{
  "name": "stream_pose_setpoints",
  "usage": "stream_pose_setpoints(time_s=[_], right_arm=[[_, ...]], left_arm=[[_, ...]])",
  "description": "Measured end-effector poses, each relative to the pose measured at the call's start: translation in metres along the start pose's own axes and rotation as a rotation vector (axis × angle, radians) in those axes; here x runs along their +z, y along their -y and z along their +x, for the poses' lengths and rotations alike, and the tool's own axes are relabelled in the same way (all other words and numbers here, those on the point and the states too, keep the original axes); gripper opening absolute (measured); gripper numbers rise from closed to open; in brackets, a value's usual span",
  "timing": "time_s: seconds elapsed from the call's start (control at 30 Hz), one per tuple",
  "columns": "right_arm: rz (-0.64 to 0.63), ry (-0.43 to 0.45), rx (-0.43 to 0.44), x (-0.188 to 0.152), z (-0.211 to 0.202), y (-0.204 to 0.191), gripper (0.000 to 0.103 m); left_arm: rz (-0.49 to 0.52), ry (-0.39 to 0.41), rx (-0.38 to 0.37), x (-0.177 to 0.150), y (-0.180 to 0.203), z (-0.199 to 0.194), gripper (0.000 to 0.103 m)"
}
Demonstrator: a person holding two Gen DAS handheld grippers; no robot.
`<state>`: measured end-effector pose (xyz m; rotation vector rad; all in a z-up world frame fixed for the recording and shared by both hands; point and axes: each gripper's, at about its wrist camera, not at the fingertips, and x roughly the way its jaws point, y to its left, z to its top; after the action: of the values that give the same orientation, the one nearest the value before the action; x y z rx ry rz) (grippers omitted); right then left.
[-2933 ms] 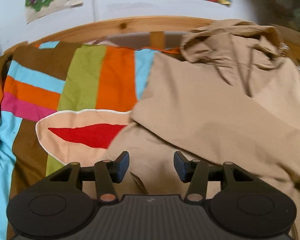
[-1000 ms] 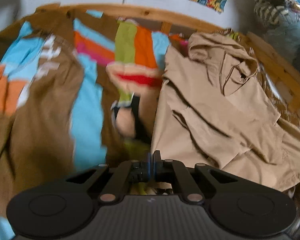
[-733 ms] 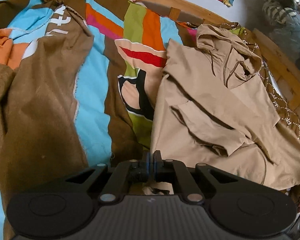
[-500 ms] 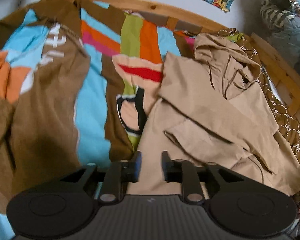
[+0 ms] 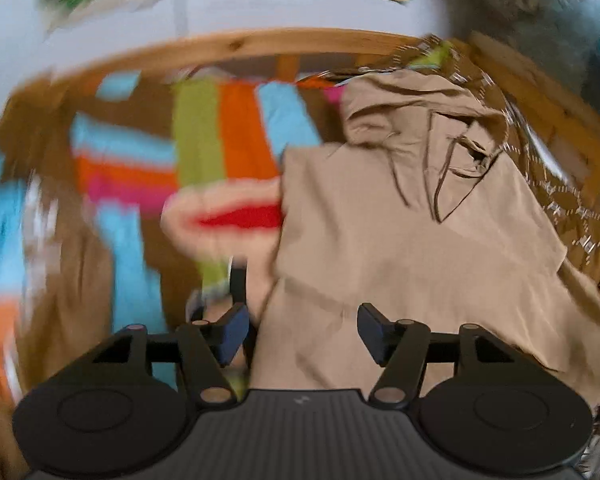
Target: Fold large clothes
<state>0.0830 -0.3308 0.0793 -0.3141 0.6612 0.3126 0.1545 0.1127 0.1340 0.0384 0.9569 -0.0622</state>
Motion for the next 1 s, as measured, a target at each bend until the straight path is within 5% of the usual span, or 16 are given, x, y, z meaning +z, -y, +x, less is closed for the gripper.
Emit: stream_pose_setpoints(time_s=[0.17,0.23,0.27,0.33,0.43,0.6,0.63,0.67,0.73,0.87,1.0], right_arm=[[-0.121,0.074,-0.028,0.077,0.069,0.021,0.086],[-0.151,0.108,-0.028,0.104,0.11,0.028,0.083],[-0.165,0.126,-0.025,0.119,0.136,0.032,0.081],[-0.173,0.146,-0.014,0.146,0.182,0.038,0.076],[-0.209,0.172,0.017,0.185,0.249,0.04,0.072],[-0.204,0.148,0.072,0.215,0.319,0.049,0.071],[-0.204,0.135,0.08,0.217,0.327,0.05,0.06],[-0.206,0.12,0.088,0.216,0.331,0.049,0.034],[-0.193,0.102,0.1,0.216,0.337,0.052,0.009],[-0.115,0.229,0.176,0.208,0.305,0.057,0.003],[-0.179,0.277,0.213,0.182,0.267,0.037,0.003]], left_arm=[[0.146,0.114,0.053,0.099,0.051,0.039,0.075],[0.145,0.17,-0.013,0.122,0.065,0.072,0.069],[0.138,0.203,-0.071,0.128,0.07,0.089,0.057],[0.102,0.251,-0.186,0.131,0.075,0.119,0.054],[0.071,0.211,-0.312,0.129,0.086,0.165,0.054],[0.053,0.17,-0.417,0.129,0.099,0.221,0.042],[0.059,0.165,-0.435,0.13,0.102,0.23,0.039],[0.067,0.16,-0.451,0.131,0.105,0.239,0.034],[0.063,0.147,-0.473,0.134,0.111,0.257,0.023],[-0.003,0.135,-0.506,0.141,0.113,0.288,0.015],[-0.121,0.101,-0.528,0.143,0.104,0.317,0.01]])
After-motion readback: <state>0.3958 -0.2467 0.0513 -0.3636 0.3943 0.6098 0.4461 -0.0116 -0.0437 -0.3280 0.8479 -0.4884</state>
